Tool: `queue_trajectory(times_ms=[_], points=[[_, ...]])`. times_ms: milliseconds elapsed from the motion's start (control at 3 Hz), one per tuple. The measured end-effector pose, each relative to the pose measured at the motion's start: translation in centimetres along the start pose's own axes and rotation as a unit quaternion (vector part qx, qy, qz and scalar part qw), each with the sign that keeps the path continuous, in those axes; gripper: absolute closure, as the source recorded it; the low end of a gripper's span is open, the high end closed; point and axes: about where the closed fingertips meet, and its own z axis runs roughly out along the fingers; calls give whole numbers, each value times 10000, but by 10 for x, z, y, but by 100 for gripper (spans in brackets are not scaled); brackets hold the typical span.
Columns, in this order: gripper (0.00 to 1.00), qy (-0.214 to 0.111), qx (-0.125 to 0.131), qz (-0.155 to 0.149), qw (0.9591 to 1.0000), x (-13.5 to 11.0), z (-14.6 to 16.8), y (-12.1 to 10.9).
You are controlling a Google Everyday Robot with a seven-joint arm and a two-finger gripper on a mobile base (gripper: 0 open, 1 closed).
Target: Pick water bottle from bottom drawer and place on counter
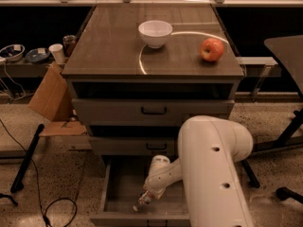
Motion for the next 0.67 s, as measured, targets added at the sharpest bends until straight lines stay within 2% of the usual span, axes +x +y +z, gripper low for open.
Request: queue_trajectory(times_ms=[667], points=[[100,349,6,54,9994,6,-118,-20]])
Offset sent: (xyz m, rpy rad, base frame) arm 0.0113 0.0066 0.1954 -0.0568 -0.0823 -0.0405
